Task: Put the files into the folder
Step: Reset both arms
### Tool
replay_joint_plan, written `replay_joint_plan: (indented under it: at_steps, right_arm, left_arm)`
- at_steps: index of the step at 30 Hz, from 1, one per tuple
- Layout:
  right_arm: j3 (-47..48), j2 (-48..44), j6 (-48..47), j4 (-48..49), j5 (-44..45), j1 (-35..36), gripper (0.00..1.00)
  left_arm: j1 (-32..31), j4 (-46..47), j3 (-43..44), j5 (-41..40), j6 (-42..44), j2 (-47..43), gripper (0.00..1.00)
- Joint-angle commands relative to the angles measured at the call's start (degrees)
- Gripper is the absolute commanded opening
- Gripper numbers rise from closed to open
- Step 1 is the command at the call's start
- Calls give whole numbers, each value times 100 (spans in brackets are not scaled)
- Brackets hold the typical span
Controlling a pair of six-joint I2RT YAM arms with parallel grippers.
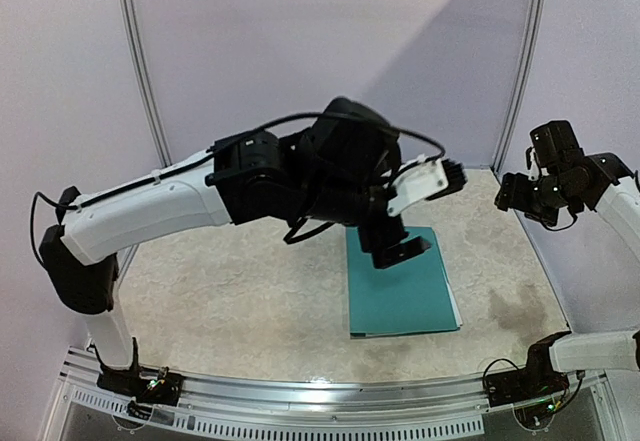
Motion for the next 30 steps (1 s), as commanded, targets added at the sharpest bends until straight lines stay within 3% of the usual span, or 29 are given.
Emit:
replay_joint_plan:
  at_steps: [1,5,11,16,20,24,30]
  right_arm:
    - [-461,-226,-561,627,-1154,-11,87]
    - [-1026,-600,-686,1282,-1468,-11,89]
    - [-2019,-1178,-662,2311,-1717,-11,90]
    - [-2619,-1447,-471,2846,-1066,-9,92]
    - [-3041,-1612,-373,3209,-764,-12,92]
    - [-3427,-1860,-379,3546,-596,-7,92]
    - [-3973,-2180,-460,4092,-630,-15,92]
  left_arm:
    - [816,277,-2298,-535,-279,-728,100]
    - [1986,805,-3970,-708,-550,-1735,100]
    - [4441,1524,-5931,-427,-627,-3813,100]
    - [6091,1736,-7211,-11,-501,-5087,99]
    - [7273,1834,-7937,449,-513,-5537,100]
    - [8009,2146,-8433,812,-567,-5641,100]
    - [8073,2241,-8542,892,-542,-5611,100]
